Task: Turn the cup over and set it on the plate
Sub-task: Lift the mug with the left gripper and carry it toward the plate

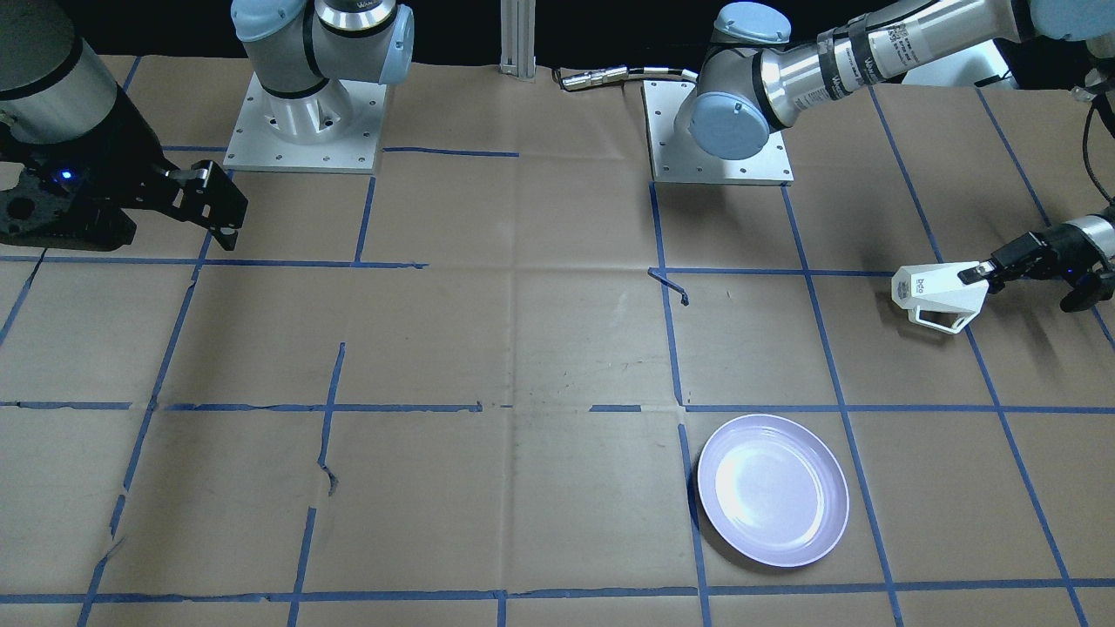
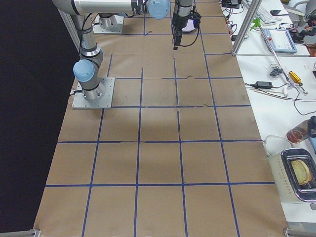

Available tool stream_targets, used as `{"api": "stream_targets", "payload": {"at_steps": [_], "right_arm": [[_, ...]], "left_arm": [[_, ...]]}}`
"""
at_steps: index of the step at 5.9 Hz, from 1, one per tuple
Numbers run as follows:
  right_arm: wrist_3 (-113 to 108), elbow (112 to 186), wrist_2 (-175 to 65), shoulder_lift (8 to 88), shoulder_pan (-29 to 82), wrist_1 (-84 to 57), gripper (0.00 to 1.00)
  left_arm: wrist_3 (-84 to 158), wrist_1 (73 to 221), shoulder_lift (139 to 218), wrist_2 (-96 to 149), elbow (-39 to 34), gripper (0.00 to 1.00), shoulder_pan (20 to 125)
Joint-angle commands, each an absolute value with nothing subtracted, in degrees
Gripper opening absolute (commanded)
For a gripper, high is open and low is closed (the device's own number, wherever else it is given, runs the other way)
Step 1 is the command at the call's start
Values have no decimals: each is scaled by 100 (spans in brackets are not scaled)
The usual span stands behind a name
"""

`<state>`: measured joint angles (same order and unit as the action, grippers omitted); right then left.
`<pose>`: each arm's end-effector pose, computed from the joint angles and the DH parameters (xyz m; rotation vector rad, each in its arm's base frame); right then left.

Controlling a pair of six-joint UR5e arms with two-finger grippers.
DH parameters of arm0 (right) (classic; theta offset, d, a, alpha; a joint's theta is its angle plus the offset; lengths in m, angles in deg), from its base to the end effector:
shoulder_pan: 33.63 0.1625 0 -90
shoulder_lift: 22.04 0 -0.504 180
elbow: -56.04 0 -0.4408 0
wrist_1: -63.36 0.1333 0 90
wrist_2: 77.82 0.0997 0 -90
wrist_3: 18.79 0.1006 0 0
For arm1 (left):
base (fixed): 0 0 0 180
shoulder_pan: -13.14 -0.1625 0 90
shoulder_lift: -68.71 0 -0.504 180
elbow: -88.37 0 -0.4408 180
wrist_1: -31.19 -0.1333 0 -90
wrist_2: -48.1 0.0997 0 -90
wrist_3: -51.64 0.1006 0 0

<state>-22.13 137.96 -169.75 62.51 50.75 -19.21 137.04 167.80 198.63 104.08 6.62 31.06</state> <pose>0.0726 -0.5891 0.5759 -0.0597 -3.1111 -0.1341 0.5479 -0.3764 0.2030 0.2225 -1.7317 0.2391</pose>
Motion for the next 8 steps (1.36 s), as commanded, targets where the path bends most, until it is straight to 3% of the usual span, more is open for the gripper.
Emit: {"api": "stream_targets", "payload": {"at_steps": [1,3,4,6,8], "right_arm": [[-2213,13795,-16975,6251,5075,-1925,100],[-2213,13795,-16975,6251,5075,-1925,100],[-2213,13795,-16975,6251,5075,-1925,100],[-2213,13795,-16975,6251,5075,-1925,100],[-2213,13795,-16975,6251,5075,-1925,100]], "left_arm": [[12711,16918,18725,10356,917,0,3264],[12181,16839,18054,10251,953,0,3597],[11386,15934,17546,10303,927,0,4295],[9058,13448,17094,11252,918,0,6165],[7352,11775,17189,12406,926,0,8220]]}}
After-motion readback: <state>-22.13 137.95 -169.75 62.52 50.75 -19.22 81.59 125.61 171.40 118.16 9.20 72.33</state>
